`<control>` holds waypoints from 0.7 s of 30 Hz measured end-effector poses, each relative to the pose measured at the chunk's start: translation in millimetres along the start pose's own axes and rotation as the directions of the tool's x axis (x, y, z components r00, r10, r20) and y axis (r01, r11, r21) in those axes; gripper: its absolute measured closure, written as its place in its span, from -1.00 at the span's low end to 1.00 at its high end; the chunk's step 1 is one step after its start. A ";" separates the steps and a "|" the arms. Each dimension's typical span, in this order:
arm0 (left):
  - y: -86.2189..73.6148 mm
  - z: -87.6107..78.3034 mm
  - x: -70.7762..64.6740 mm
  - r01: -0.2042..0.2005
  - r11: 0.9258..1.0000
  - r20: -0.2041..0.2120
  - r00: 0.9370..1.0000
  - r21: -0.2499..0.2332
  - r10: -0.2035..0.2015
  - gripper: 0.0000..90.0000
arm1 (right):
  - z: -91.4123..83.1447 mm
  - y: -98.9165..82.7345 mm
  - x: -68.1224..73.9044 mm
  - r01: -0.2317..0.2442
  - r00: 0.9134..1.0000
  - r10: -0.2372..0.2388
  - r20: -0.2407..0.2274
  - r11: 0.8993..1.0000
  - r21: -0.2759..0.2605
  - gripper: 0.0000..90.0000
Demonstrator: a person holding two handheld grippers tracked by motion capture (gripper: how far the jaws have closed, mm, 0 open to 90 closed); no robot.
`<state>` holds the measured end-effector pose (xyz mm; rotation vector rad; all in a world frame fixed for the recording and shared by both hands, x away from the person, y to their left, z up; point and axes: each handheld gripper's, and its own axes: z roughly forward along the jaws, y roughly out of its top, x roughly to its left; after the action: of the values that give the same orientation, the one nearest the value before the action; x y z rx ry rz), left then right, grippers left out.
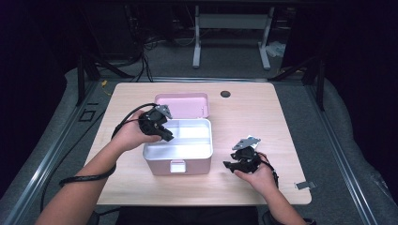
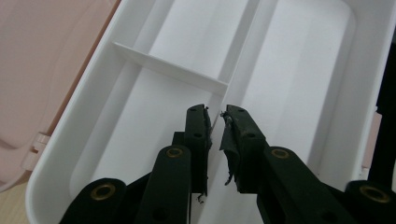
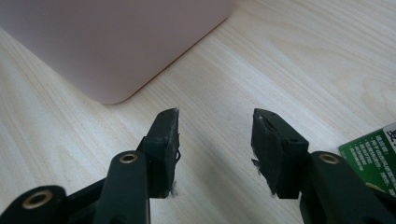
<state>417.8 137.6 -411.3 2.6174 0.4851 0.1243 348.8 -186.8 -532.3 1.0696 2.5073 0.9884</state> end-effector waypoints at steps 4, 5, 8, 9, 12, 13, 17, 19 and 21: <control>9.2 3.2 -1.9 -0.038 0.998 0.001 0.999 0.040 0.038 0.78 | 0.3 0.1 0.2 0.001 1.000 -0.001 -0.002 1.000 0.001 0.14; 12.5 4.9 -2.5 -0.051 0.997 -0.001 0.999 0.059 0.051 0.79 | 0.3 0.0 0.2 0.001 1.000 -0.001 -0.002 1.000 0.002 0.14; 20.0 8.6 -4.4 -0.082 0.991 0.002 0.997 0.109 0.082 0.81 | 0.4 -0.1 0.5 0.002 1.000 -0.002 0.001 1.000 0.005 0.14; 21.5 9.6 -5.0 -0.085 0.989 0.000 0.996 0.120 0.086 0.82 | 0.6 -0.1 0.6 0.003 1.000 -0.003 0.000 1.000 0.003 0.14; 27.3 13.2 -6.2 -0.116 0.980 0.001 0.993 0.161 0.117 0.84 | 0.5 -0.1 0.7 0.003 1.000 -0.003 -0.001 1.000 0.003 0.14; 29.4 14.7 -7.0 -0.133 0.975 0.000 0.991 0.178 0.135 0.84 | 0.5 -0.1 0.8 0.002 1.000 -0.002 -0.001 1.000 0.003 0.14; 33.2 18.7 -7.0 -0.151 0.967 0.011 0.988 0.204 0.152 0.87 | 0.4 -0.3 0.7 0.000 1.000 0.000 -0.002 1.000 0.003 0.14; 34.4 19.1 -6.0 -0.163 0.963 0.021 0.987 0.214 0.162 0.88 | 0.3 -0.3 0.7 0.001 1.000 -0.001 -0.004 1.000 0.002 0.14; 35.5 19.3 -5.3 -0.181 0.958 0.031 0.983 0.221 0.179 0.89 | 0.4 -0.3 0.6 0.002 1.000 -0.002 -0.003 1.000 0.002 0.14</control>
<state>427.3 98.0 -411.8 2.8790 0.2685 0.1205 348.4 -186.3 -532.8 1.0665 2.5123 0.9875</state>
